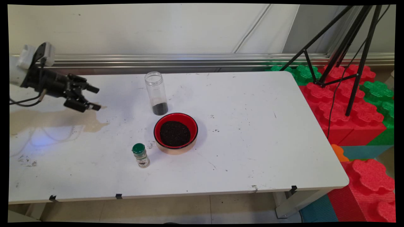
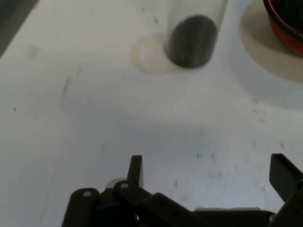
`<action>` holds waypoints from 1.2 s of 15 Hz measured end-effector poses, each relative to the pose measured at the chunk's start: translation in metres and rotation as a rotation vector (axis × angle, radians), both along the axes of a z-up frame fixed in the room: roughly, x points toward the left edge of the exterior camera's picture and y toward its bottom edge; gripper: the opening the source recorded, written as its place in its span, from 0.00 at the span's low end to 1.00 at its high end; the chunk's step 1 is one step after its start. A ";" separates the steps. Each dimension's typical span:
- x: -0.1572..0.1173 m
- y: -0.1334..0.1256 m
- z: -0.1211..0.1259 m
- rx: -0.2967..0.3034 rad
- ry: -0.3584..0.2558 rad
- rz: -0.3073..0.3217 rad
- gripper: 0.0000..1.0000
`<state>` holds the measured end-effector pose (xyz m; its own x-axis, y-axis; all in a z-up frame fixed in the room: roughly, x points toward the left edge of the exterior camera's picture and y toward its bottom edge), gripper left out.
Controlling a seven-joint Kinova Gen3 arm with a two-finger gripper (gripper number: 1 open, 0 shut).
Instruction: Pick up the black seasoning powder from the table
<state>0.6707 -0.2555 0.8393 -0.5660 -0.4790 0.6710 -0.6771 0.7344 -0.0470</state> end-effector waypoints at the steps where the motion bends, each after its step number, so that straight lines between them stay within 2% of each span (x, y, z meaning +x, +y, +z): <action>1: -0.003 -0.006 0.000 -0.006 0.007 0.000 1.00; 9: -0.032 -0.047 -0.005 -0.040 0.058 -0.035 1.00; 18: -0.061 -0.070 -0.022 -0.053 0.087 -0.115 1.00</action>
<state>0.6093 -0.3254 0.8177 -0.5535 -0.3767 0.7428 -0.5918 0.8054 -0.0325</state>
